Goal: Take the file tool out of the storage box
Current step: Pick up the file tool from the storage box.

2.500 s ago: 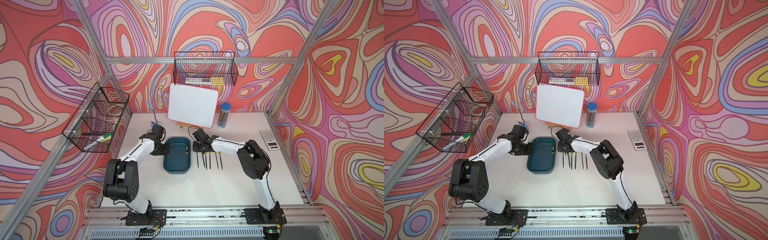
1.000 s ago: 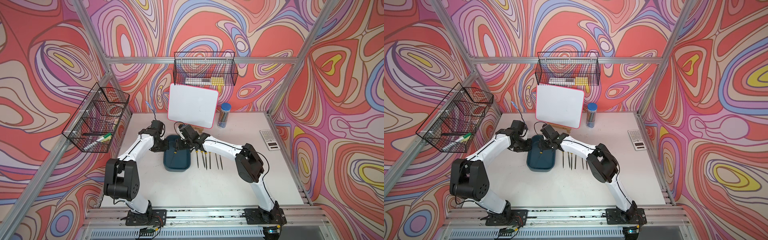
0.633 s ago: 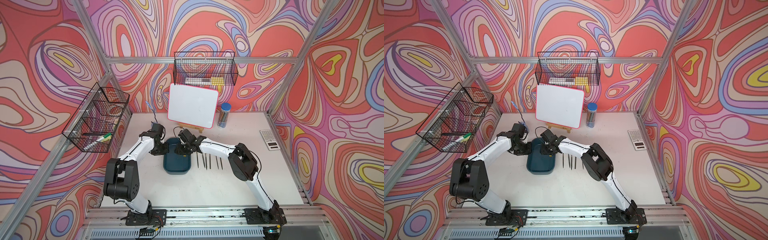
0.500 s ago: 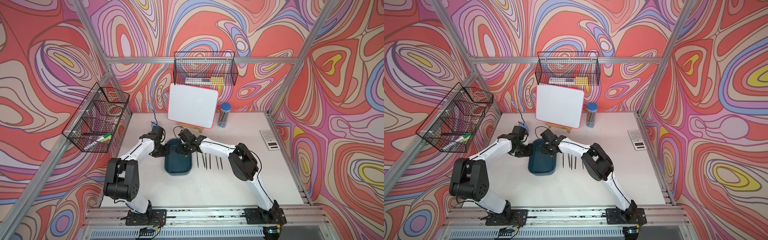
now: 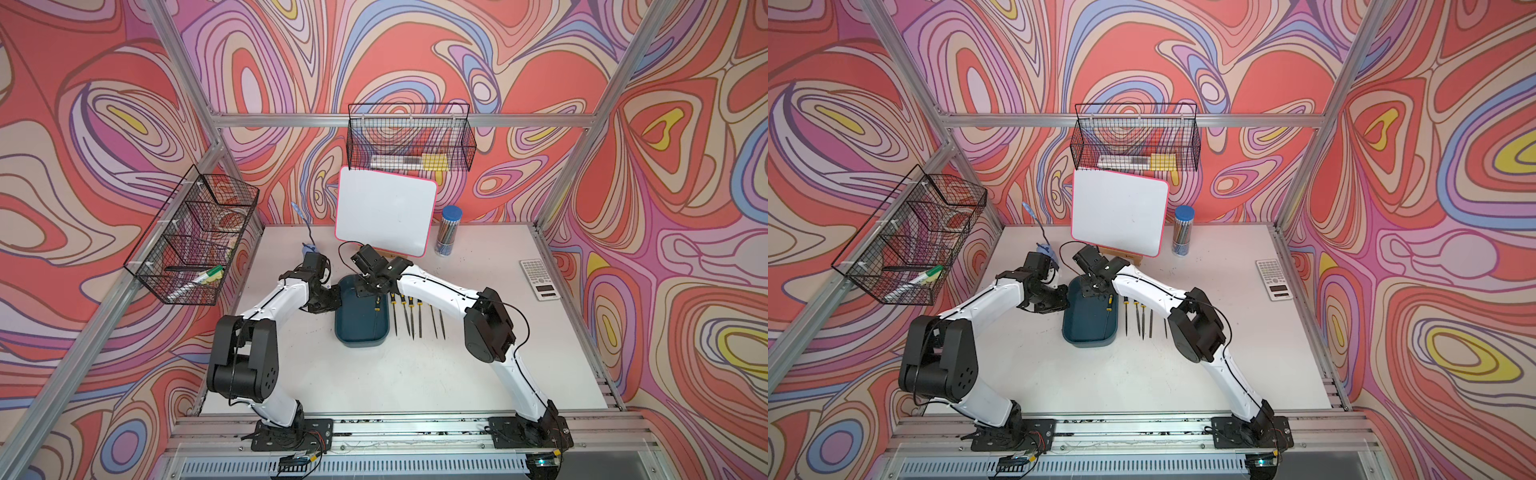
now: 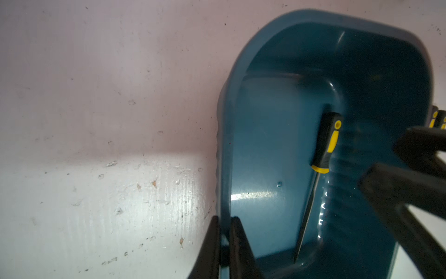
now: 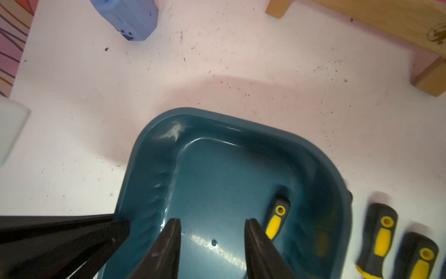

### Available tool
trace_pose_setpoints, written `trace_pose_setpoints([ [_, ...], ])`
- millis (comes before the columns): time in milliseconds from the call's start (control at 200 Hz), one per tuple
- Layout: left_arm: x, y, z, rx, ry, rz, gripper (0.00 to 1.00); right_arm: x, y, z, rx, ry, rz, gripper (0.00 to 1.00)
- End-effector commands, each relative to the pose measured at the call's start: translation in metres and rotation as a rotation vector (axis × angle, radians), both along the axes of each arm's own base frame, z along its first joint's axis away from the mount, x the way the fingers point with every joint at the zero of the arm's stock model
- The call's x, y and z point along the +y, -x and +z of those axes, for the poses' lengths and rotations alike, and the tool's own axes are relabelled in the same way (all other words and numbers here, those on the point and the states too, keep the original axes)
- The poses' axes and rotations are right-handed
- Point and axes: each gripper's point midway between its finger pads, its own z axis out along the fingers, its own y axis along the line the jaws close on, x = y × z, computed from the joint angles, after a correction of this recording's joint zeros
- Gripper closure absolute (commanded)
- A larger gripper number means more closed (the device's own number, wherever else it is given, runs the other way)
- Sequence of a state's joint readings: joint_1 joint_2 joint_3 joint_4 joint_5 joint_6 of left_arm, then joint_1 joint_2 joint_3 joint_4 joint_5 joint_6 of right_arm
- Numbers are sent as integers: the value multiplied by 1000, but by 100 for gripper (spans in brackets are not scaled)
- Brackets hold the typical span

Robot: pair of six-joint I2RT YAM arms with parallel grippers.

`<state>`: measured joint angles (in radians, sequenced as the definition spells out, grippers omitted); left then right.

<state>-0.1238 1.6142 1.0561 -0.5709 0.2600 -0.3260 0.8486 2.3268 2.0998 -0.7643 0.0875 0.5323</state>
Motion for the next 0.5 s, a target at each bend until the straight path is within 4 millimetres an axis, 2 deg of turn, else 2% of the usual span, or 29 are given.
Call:
trace_pose_setpoints([
  [0, 4, 7, -17, 47, -17, 12, 100, -16, 7, -25, 38, 119, -4, 55],
  [295, 6, 8, -22, 54, -32, 20, 100, -21, 9, -38, 82, 177, -9, 54],
  [496, 5, 9, -30, 75, -24, 25, 100, -20, 7, -32, 66, 182, -16, 54],
])
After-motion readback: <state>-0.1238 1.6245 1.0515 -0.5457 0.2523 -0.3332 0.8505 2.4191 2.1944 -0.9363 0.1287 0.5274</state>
